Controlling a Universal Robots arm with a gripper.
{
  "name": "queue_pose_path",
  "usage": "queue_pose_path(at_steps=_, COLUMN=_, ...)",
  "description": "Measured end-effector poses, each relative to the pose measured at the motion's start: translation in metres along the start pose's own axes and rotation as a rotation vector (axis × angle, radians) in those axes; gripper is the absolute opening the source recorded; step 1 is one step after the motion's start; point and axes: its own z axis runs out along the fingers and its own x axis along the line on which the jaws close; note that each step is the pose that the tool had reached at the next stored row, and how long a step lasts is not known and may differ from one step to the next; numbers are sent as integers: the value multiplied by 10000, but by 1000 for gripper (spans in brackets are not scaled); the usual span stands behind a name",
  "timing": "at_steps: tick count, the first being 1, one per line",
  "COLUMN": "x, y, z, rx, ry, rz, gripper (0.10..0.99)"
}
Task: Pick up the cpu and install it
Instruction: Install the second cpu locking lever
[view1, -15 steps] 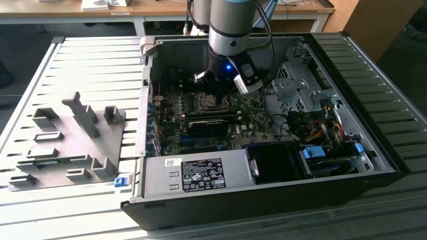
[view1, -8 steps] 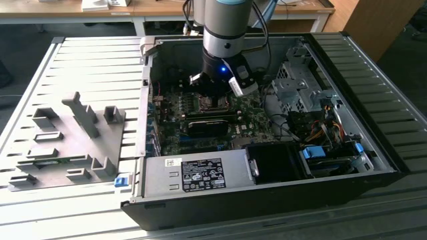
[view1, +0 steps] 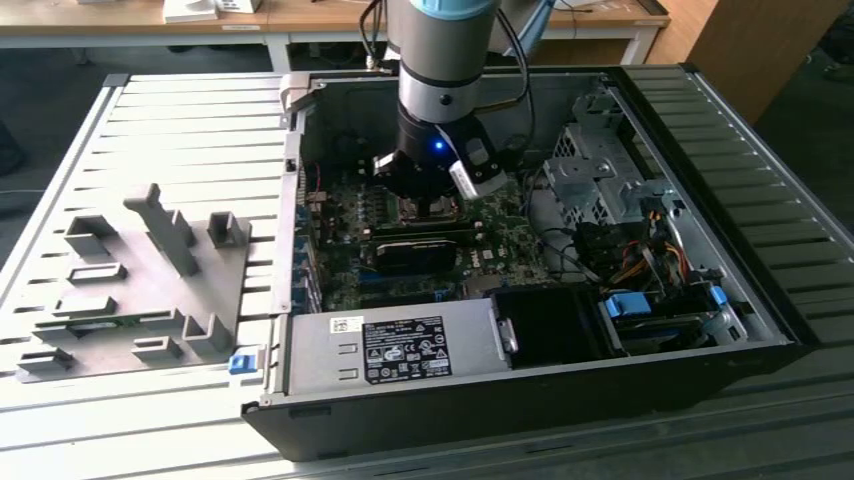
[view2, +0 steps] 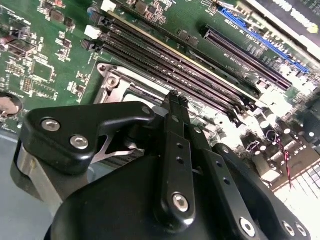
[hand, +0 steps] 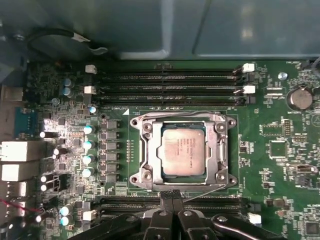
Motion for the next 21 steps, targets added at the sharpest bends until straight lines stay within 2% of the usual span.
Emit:
queue_pose_path(at_steps=2, x=3, y=-3, z=19, rx=-34, ry=3, rz=-1, gripper=106)
queue_pose_path(at_steps=3, x=4, y=-7, z=20, rx=-101, ry=5, rz=-2, gripper=106)
queue_pose_path(at_steps=7, x=17, y=-37, z=20, rx=-482, ry=11, rz=-11, gripper=106)
queue_pose_path(at_steps=10, x=41, y=-80, z=17, rx=-649, ry=16, rz=-14, gripper=106)
queue_pose_path(at_steps=14, x=58, y=-125, z=13, rx=-718, ry=17, rz=-16, gripper=106)
queue_pose_path(at_steps=21, x=80, y=-186, z=9, rx=-779, ry=19, rz=-15, gripper=106)
